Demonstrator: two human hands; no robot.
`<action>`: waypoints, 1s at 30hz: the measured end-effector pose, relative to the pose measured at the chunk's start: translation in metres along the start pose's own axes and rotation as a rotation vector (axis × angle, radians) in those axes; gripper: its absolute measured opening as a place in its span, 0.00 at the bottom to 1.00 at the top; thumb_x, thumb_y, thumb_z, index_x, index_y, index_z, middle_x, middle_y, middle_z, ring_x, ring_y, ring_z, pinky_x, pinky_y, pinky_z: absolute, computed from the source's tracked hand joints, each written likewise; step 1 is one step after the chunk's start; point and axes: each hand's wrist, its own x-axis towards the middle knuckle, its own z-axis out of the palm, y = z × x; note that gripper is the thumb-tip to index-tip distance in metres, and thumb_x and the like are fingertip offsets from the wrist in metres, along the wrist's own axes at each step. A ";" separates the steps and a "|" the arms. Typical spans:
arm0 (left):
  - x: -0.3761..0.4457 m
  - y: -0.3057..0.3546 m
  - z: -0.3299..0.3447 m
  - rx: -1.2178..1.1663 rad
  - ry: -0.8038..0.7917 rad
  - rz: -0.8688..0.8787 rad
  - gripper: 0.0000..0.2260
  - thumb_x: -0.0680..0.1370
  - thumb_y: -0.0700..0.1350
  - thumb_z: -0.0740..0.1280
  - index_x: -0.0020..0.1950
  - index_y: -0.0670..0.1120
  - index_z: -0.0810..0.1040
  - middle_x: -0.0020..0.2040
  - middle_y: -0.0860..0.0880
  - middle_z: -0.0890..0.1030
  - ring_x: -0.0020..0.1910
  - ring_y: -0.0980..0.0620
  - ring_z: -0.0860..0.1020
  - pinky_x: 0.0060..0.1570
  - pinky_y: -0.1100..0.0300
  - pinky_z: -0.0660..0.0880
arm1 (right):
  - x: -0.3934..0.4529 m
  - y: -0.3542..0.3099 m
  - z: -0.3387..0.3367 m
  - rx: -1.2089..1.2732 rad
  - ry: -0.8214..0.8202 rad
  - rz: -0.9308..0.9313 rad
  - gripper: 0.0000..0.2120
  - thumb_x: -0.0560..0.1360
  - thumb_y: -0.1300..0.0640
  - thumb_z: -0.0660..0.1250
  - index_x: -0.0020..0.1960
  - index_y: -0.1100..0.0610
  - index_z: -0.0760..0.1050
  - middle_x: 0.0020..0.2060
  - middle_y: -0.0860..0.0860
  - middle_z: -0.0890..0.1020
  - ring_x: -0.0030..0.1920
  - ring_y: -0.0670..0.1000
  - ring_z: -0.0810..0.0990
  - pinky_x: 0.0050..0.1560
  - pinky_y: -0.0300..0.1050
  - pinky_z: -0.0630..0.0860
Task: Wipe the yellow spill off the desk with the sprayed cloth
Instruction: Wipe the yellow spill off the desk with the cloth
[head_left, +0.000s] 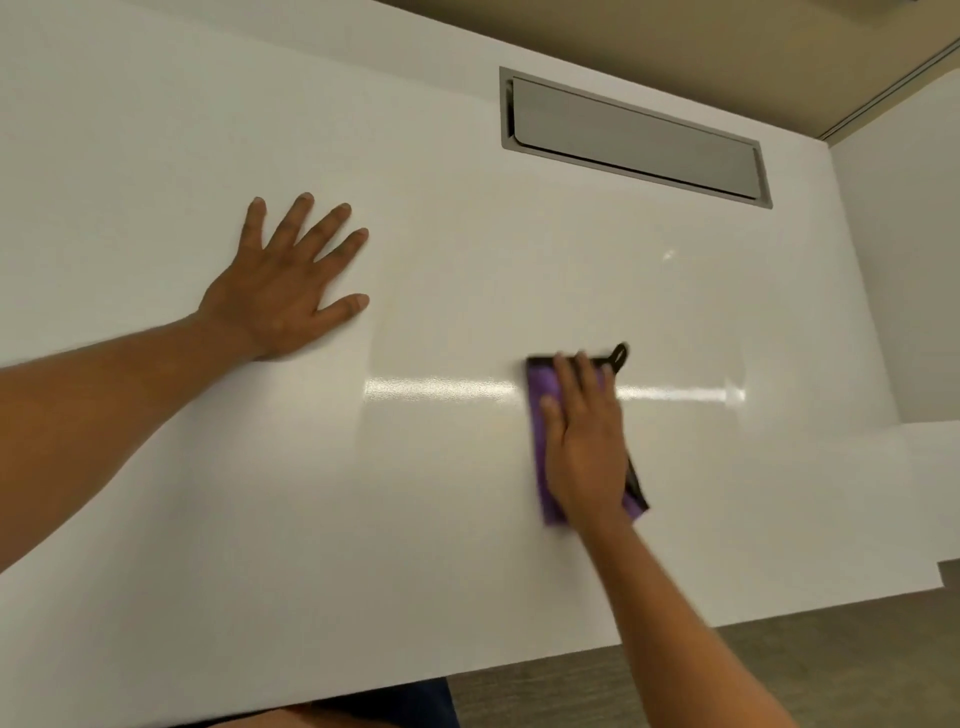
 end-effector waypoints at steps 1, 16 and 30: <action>0.000 0.001 -0.001 -0.002 0.000 0.001 0.37 0.82 0.69 0.45 0.88 0.53 0.52 0.89 0.48 0.53 0.87 0.38 0.51 0.82 0.29 0.45 | 0.027 0.004 -0.003 0.023 0.032 0.059 0.23 0.88 0.51 0.57 0.82 0.52 0.65 0.82 0.53 0.65 0.83 0.61 0.59 0.79 0.60 0.62; 0.001 0.000 -0.004 0.003 0.025 0.007 0.37 0.82 0.69 0.45 0.87 0.51 0.56 0.88 0.46 0.57 0.86 0.36 0.55 0.81 0.31 0.44 | -0.079 -0.087 0.044 -0.006 -0.052 -0.326 0.24 0.87 0.47 0.55 0.83 0.45 0.62 0.83 0.48 0.63 0.84 0.55 0.58 0.82 0.52 0.57; -0.001 0.000 0.000 0.086 0.045 -0.004 0.34 0.85 0.67 0.48 0.88 0.52 0.52 0.89 0.47 0.53 0.87 0.38 0.53 0.82 0.29 0.47 | 0.141 0.014 -0.009 0.086 0.118 0.161 0.23 0.87 0.54 0.58 0.81 0.54 0.66 0.81 0.56 0.67 0.81 0.61 0.62 0.79 0.59 0.62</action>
